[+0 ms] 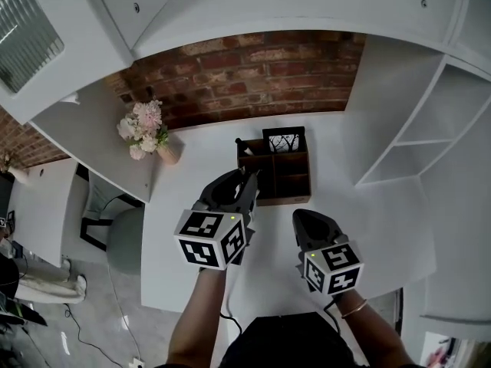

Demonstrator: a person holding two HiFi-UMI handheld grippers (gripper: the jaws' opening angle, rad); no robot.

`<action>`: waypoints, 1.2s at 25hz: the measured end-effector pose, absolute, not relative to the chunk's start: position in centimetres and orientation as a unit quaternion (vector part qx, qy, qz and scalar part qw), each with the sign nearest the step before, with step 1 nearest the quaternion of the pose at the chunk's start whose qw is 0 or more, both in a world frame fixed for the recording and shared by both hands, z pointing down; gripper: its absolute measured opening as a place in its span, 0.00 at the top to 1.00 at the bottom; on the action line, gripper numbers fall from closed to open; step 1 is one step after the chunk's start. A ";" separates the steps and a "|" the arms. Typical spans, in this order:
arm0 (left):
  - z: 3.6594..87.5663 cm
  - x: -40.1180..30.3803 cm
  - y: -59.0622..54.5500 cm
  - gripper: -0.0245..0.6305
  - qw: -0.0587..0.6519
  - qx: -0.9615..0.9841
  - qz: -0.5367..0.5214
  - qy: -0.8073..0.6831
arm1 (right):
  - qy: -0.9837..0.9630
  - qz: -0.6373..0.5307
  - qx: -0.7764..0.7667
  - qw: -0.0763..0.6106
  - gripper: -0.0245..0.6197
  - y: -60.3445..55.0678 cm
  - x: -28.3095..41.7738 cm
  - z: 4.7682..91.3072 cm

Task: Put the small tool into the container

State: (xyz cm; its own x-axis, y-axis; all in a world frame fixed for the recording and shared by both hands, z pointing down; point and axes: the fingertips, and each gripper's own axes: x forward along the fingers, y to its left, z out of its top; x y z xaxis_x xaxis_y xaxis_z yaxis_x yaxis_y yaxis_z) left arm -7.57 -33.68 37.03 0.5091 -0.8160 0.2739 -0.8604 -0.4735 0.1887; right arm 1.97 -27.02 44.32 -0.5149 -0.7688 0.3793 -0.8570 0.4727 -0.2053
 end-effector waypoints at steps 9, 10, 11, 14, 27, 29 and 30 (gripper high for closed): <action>36.5 -6.6 -37.6 0.83 0.139 0.853 0.065 -0.498 | -0.852 0.199 0.467 0.126 0.95 -28.4 2.2 45.6; 36.4 -6.5 -38.0 0.83 0.137 0.853 0.064 -0.500 | -0.852 0.200 0.466 0.127 0.95 -28.5 2.3 45.7; 36.4 -6.5 -38.3 0.83 0.135 0.852 0.063 -0.502 | -0.852 0.201 0.465 0.128 0.95 -28.6 2.4 45.8; 36.6 -6.3 -39.4 0.83 0.129 0.850 0.063 -0.507 | -0.852 0.205 0.465 0.130 0.95 -28.8 2.6 46.2; 40.0 -6.2 -39.8 0.83 0.103 0.856 0.079 -0.500 | -0.850 0.212 0.463 0.136 0.95 -29.5 3.1 47.1; 40.7 -6.5 -39.5 0.83 0.108 0.854 0.082 -0.503 | -0.850 0.212 0.462 0.138 0.95 -29.4 2.9 47.2; 41.1 -6.6 -39.4 0.83 0.110 0.853 0.085 -0.504 | -0.850 0.212 0.462 0.138 0.95 -29.4 2.8 47.2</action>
State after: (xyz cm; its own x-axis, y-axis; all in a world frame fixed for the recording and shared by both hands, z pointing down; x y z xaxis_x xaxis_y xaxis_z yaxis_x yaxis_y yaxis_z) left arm -6.58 -39.39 41.06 0.4777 -0.8406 0.2552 -0.8779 -0.4679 0.1020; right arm 2.82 -29.38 47.25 -0.5353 -0.7263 0.4313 -0.8438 0.4834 -0.2331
